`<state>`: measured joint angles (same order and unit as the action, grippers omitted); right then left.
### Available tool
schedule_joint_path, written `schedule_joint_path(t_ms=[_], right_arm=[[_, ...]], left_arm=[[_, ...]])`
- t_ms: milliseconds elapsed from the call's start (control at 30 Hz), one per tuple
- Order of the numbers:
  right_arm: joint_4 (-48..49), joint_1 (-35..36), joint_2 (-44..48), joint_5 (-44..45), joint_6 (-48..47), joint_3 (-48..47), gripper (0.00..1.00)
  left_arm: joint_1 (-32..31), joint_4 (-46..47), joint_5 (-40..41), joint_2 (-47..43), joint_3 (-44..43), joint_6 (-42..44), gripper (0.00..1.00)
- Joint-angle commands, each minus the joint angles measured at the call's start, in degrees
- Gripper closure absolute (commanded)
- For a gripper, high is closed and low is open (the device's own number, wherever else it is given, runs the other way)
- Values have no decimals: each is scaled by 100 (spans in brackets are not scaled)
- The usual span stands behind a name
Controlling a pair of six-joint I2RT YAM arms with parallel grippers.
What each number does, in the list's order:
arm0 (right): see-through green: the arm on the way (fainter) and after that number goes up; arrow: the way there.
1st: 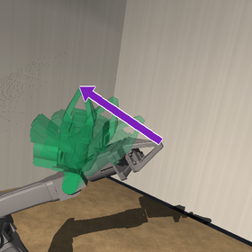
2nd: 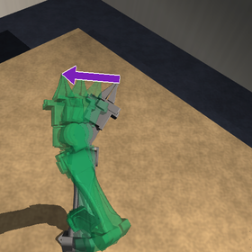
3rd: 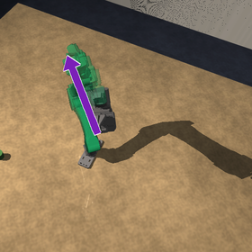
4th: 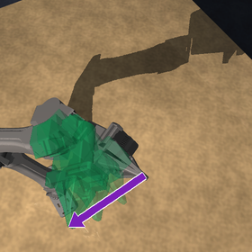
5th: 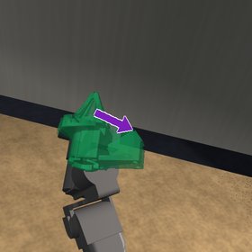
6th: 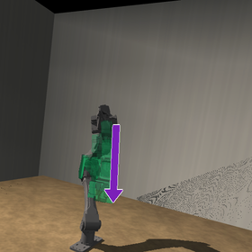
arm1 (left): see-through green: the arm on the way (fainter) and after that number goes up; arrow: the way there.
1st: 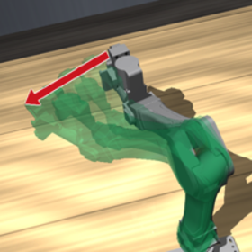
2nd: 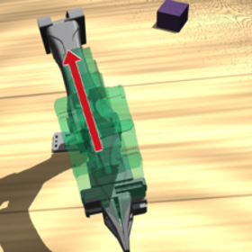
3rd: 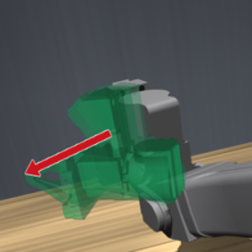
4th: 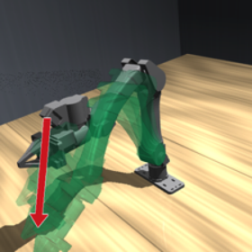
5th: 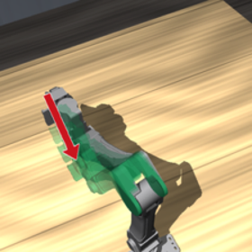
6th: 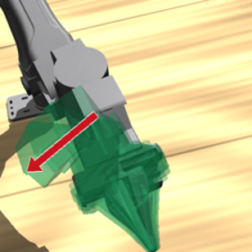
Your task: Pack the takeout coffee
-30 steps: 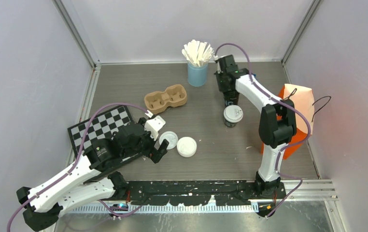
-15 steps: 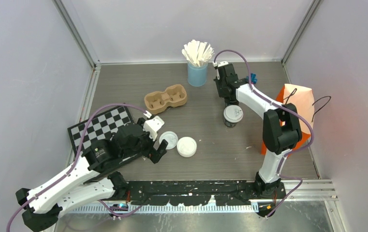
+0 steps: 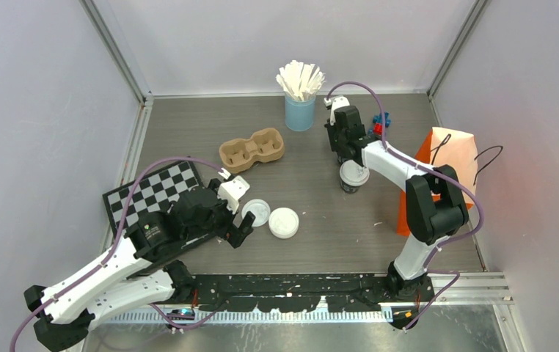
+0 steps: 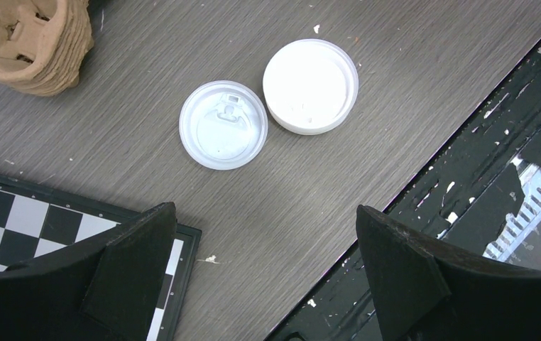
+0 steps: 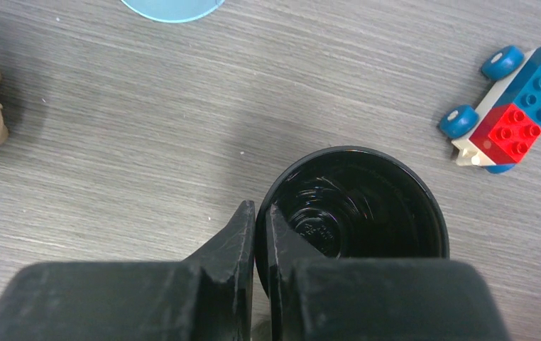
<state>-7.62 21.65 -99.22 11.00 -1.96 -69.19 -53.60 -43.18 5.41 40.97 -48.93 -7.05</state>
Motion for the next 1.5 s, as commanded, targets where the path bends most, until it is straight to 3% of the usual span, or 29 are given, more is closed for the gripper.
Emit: schedule_joint_path(t_ms=[0, 333, 433, 767, 1167, 1467], right_arm=[[728, 34, 273, -32, -31, 12, 93], [1176, 38, 101, -151, 139, 98, 91], [977, 36, 100, -89, 184, -13, 83], [439, 39, 244, -8, 118, -144, 74], [-258, 40, 196, -566, 436, -687, 63], [-591, 35, 91, -361, 344, -939, 72]], left_arm=[[8, 66, 32, -31, -20, 19, 0], [8, 74, 31, -80, -3, 17, 0], [8, 68, 22, -84, 2, 23, 0], [8, 73, 29, -80, -3, 20, 0], [8, 74, 31, -63, -4, 19, 0], [8, 76, 22, -76, -3, 28, 0]])
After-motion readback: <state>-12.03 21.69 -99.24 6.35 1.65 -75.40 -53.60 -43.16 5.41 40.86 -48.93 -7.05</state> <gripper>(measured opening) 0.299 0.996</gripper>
